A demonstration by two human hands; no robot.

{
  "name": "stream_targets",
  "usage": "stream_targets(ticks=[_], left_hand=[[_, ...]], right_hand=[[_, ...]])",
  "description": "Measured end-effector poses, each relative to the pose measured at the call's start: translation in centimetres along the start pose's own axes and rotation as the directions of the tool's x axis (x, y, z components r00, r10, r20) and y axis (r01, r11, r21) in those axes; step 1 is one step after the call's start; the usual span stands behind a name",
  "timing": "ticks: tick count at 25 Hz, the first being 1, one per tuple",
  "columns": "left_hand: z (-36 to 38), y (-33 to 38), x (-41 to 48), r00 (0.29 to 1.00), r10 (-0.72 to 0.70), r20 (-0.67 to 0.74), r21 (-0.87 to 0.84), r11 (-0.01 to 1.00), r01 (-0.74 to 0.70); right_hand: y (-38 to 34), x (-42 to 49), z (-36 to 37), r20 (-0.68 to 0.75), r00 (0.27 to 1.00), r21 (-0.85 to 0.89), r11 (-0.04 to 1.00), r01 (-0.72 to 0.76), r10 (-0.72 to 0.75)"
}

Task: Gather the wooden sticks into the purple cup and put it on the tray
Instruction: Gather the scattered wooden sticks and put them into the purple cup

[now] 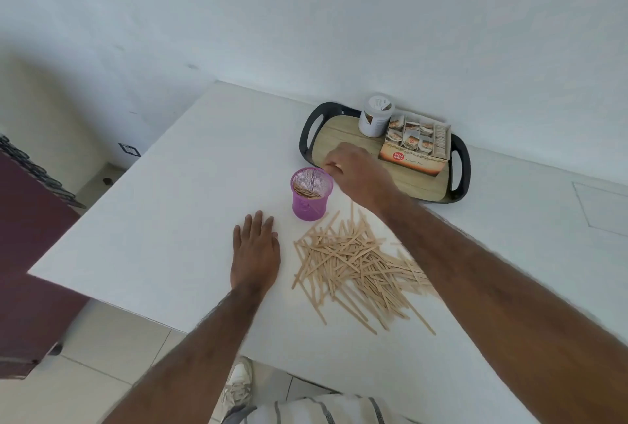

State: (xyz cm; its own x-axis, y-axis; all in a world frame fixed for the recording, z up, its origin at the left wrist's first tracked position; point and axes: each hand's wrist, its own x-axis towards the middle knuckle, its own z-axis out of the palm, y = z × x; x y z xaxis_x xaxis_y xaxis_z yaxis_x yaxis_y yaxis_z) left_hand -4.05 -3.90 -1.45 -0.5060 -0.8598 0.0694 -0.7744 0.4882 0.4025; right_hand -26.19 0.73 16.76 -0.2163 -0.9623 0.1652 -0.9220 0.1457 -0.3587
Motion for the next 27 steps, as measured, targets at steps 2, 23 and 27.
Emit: stream_targets(ticks=[2, 23, 27], left_hand=[[-0.3, 0.3, -0.7, 0.993, 0.113, -0.021, -0.092, 0.989, -0.115], [1.9, 9.8, -1.3, 0.786, 0.489, 0.378, -0.024, 0.854, -0.52], [1.5, 11.0, -1.0, 0.781, 0.532, 0.328, -0.073, 0.838, -0.54]], right_hand=[[3.1, -3.5, -0.8, 0.009, 0.988, 0.051, 0.987, -0.154, 0.154], [7.1, -17.1, 5.7, 0.375, 0.827, -0.427, 0.87, -0.247, 0.418], [7.1, -16.8, 5.6, 0.346, 0.851, -0.406, 0.881, -0.244, 0.395]])
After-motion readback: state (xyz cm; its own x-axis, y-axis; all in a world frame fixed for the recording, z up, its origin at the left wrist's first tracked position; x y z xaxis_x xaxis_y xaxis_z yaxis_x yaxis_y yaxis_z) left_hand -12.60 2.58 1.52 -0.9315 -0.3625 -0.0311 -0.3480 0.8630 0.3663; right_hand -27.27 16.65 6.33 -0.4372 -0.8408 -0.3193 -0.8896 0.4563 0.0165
